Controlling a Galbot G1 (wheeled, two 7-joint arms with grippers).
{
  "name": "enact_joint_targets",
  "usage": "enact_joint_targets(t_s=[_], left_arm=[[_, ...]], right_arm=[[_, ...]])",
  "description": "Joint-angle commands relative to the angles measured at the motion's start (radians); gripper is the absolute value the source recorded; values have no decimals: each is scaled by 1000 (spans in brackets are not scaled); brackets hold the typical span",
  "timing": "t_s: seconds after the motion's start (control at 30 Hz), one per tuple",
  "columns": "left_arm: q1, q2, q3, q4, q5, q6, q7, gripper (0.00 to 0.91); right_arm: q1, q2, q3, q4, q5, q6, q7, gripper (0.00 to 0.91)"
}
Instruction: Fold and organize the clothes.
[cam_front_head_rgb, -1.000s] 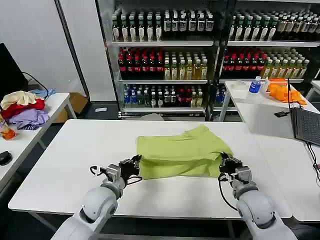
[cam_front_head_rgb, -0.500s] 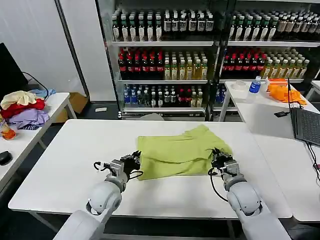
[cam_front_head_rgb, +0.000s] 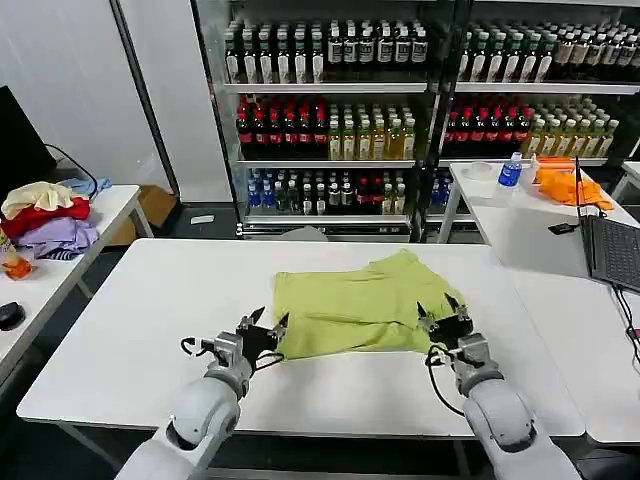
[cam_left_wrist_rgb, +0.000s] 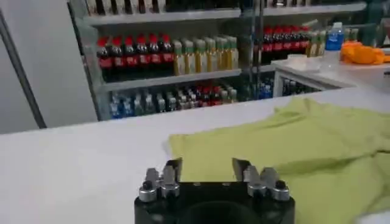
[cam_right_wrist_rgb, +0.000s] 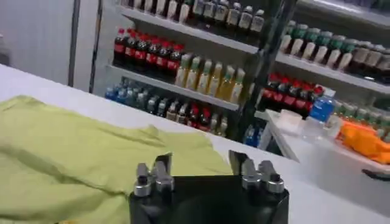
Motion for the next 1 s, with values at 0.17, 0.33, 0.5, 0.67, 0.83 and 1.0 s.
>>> enact_joint_targets(t_s=[0.17,0.33,0.5,0.67,0.83,1.0], left_arm=[[56,-38,4,39,-6,1,-7,907],[42,-50,10,73,-5,0,-12,887],[36,-54,13,93,-1,-10,-21,20],[42,-52,12,86,-2,-7,-16,20],[54,-47,11,72,-7,-5,-4,20],[57,-44,6,63,-25,-8,2,20]], right_arm=[[-126,-4,132,-20,49,-100,28,907],[-116,5,114,-44,58,-123,40,907],[-111,14,90,-37,58,-120,40,907],[-97,13,69,-44,63,-112,42,30],[-87,13,54,-51,70,-111,41,0],[-82,14,51,-52,77,-110,39,0]])
